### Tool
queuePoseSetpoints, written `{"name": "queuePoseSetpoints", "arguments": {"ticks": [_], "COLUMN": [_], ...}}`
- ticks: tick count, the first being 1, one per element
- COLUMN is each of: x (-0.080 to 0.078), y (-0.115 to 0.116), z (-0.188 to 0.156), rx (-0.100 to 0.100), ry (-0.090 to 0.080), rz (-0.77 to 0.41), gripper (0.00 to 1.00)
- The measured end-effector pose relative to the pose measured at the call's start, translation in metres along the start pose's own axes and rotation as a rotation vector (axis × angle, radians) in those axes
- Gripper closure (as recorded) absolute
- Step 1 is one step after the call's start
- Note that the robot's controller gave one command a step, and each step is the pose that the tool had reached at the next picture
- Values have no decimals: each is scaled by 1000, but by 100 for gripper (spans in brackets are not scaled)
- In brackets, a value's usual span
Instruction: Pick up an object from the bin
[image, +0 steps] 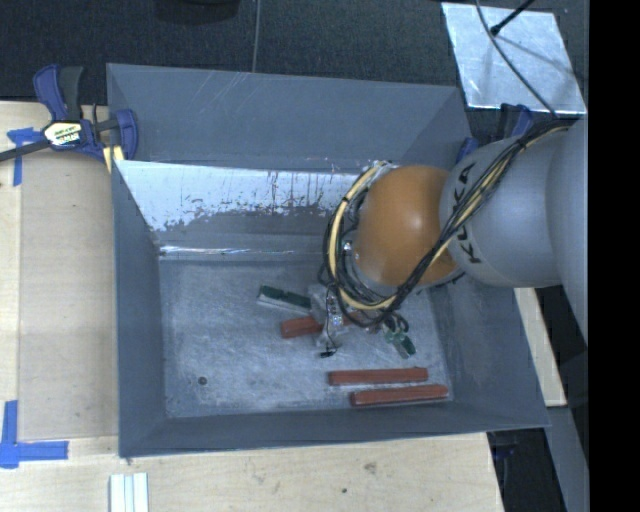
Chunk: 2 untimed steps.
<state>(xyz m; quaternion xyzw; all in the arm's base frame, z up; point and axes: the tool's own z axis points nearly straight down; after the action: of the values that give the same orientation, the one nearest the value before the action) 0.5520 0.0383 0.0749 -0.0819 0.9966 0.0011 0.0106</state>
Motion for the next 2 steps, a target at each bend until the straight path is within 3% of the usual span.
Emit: {"name": "queuePoseSetpoints", "arguments": {"ticks": [1, 2], "x": [5, 4], "y": [-1, 0], "z": [4, 4], "rx": [1, 0], "ry": [17, 16], "rz": [0, 1], "gripper": [0, 100]}}
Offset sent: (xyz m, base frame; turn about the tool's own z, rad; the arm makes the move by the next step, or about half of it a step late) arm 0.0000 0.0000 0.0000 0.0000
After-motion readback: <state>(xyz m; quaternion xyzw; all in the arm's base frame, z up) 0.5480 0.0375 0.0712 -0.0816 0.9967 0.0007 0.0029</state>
